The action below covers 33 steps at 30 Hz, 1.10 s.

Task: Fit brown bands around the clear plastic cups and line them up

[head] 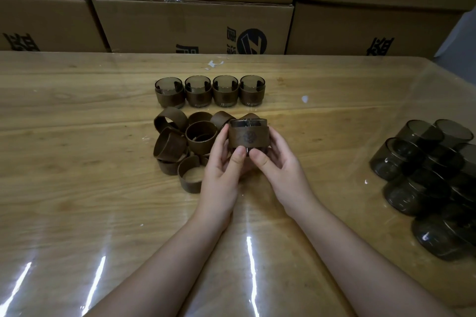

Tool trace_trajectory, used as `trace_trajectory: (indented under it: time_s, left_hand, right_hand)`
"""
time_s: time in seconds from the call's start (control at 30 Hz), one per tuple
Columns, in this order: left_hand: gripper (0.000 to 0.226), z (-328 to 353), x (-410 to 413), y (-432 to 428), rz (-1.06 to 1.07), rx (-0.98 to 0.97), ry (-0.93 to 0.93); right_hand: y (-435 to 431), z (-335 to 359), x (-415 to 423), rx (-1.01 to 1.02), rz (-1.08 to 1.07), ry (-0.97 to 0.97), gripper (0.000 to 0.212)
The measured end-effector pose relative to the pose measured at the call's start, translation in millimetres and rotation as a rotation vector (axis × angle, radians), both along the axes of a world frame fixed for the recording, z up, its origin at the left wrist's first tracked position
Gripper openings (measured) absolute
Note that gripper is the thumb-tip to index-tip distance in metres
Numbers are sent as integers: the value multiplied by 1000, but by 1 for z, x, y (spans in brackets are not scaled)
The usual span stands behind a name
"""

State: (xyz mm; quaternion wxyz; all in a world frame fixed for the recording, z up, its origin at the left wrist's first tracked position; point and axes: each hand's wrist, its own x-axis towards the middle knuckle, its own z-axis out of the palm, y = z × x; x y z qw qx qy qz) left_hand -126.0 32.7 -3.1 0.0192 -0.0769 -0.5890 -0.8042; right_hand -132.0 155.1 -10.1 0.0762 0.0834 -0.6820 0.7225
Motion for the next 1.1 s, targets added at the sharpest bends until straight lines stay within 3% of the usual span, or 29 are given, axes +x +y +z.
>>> trace_trajectory:
  time_s: [0.2,0.7,1.1]
  left_hand:
    - [43,-3,1,1,20,29,-19]
    - [59,2,4,3,-66,-9,8]
    - [63,3,5,1,-50,-7,-27]
  right_hand:
    - [-1,4,3,18,-69,30,55]
    - [1,4,4,87,-181,114,72]
    - [-1,2,4,109,-127,114,80]
